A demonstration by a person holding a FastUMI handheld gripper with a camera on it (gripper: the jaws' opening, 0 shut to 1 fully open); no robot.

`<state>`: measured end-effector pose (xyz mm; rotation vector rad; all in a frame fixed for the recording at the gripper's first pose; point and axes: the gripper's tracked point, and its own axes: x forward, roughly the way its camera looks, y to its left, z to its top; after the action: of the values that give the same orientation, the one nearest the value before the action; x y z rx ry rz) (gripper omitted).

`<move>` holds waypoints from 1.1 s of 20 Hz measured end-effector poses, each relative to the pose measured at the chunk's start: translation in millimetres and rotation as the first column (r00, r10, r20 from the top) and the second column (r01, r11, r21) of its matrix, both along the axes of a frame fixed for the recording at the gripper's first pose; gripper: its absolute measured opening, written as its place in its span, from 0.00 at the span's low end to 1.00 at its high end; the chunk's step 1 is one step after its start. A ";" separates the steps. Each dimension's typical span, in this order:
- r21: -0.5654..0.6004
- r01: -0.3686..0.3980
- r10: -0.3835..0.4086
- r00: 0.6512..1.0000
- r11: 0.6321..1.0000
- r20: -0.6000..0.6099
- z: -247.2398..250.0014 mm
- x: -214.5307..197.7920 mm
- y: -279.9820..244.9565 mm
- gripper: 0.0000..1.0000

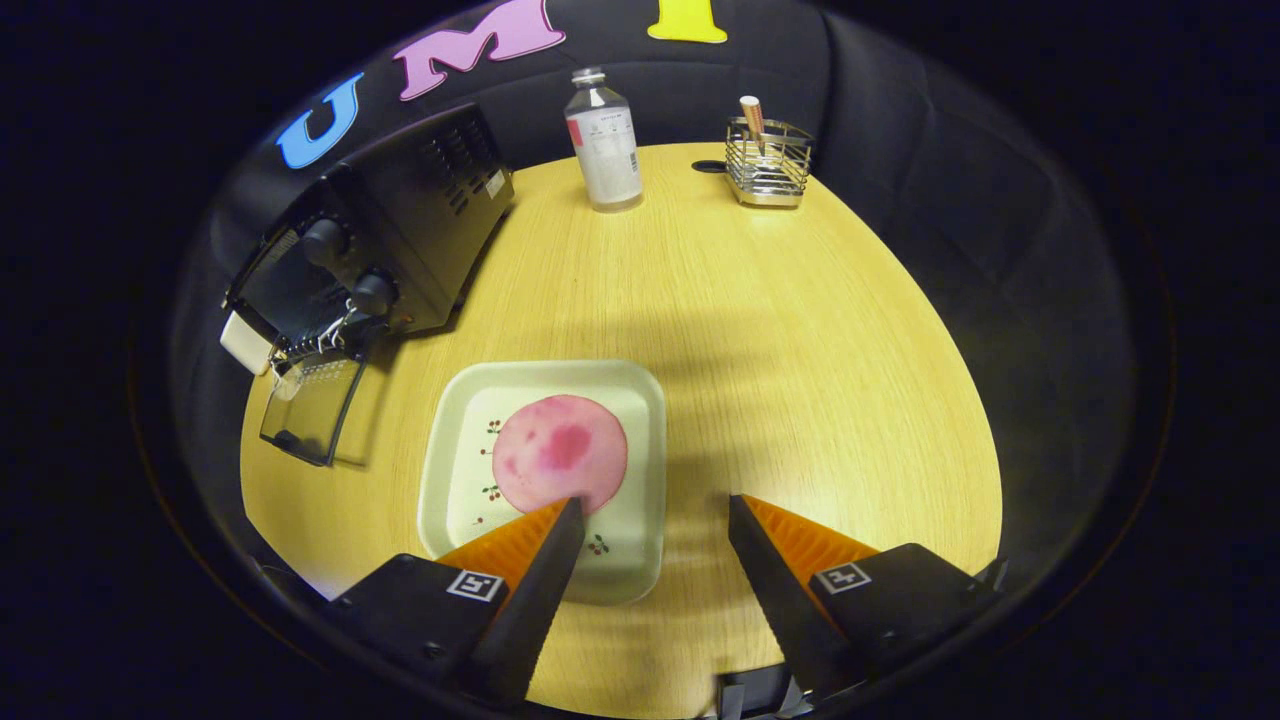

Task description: Open the toaster oven, put the food inside, and close the toaster oven door.

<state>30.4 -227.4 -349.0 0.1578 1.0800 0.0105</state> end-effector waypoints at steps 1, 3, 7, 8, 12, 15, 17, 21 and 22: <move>-0.001 -0.008 0.008 1.000 1.000 -0.008 -2.4 0.5 0.7 0.95; -0.008 -0.010 0.010 1.000 1.000 -0.005 -3.7 2.9 1.1 0.86; -0.009 -0.009 0.009 1.000 1.000 -0.020 -5.3 1.2 2.9 0.66; 0.000 -0.012 0.012 1.000 1.000 -0.024 -5.3 1.9 5.2 0.54; 0.002 0.003 -0.003 0.998 1.000 -0.055 -7.7 1.2 6.5 0.42; 0.026 0.036 -0.033 0.996 0.999 -0.085 -9.2 0.0 10.0 0.32; 0.038 0.055 -0.051 0.995 0.998 -0.091 -6.0 -0.2 10.5 0.19; 0.083 0.040 -0.031 0.994 0.996 -0.104 -7.4 -2.5 15.4 0.09; 0.089 0.043 -0.034 0.994 0.995 -0.103 -6.2 -2.0 13.9 0.08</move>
<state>28.3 -213.5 -355.3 0.2637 1.1787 0.0172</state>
